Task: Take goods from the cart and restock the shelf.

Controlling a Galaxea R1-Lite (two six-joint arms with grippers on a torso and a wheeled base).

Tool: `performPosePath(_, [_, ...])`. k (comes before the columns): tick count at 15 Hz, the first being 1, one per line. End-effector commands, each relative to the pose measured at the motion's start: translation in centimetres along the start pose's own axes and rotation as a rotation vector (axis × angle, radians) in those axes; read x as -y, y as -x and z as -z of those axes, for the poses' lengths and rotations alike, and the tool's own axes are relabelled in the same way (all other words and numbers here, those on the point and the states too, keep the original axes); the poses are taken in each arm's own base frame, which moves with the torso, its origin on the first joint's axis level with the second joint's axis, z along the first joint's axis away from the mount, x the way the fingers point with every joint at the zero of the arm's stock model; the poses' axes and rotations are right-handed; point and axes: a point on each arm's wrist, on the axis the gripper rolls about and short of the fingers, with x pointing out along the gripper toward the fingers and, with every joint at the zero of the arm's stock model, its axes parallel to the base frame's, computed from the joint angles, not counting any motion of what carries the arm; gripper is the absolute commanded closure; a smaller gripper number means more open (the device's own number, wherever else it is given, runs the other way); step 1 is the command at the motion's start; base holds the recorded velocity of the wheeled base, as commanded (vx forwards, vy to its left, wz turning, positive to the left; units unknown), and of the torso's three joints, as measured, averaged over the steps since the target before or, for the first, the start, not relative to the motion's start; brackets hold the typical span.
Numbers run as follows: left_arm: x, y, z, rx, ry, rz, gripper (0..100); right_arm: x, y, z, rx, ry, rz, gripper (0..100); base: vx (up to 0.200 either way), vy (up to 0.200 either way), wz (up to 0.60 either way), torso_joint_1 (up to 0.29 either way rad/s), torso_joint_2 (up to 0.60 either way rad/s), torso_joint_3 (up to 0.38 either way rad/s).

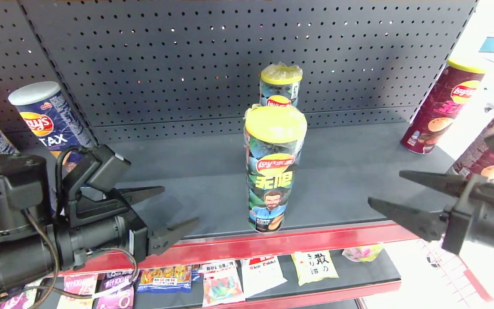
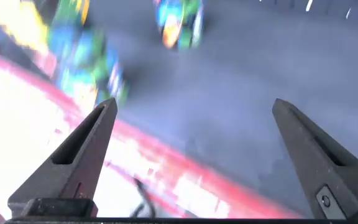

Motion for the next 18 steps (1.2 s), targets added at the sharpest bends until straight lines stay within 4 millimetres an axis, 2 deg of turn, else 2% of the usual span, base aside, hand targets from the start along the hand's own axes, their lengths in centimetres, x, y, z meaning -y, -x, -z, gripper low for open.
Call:
performPosePath(1, [-0.2, -1.2, 0.3, -0.037, 0.003, 0.008, 0, -1.1, 5.2, 2.7, -0.014, -0.002, -0.008, 0, 0.000, 0.000, 0.00, 0.000, 0.00, 0.000])
performPosePath(3, [0.0, -2.0, 0.5, -0.056, 0.001, 0.010, 0, -1.5, 7.0, 2.8, -0.047, -0.008, -0.011, 0, 0.000, 0.000, 0.00, 0.000, 0.00, 0.000])
performPosePath(6, [0.3, -3.1, -0.3, -0.048, -0.020, -0.006, 0, -1.6, 7.8, 3.3, -0.053, -0.008, -0.010, 0, 0.000, 0.000, 0.00, 0.000, 0.00, 0.000])
performPosePath(9, [1.3, -4.1, -0.3, -0.064, -0.033, 0.030, 0, -1.8, 8.9, 4.9, -0.045, -0.007, -0.002, 0, 0.000, 0.000, 0.00, 0.000, 0.00, 0.000])
performPosePath(16, [1.1, -4.3, -0.2, -0.107, -0.066, 0.005, 0, -2.2, 11.5, 6.5, -0.080, -0.023, 0.058, 0, 0.000, 0.000, 0.00, 0.000, 0.00, 0.000])
performPosePath(18, [0.9, -5.5, -0.6, -0.109, -0.068, 0.006, 0, -2.3, 12.4, 7.0, -0.065, -0.036, 0.117, 0, 0.000, 0.000, 0.00, 0.000, 0.00, 0.000])
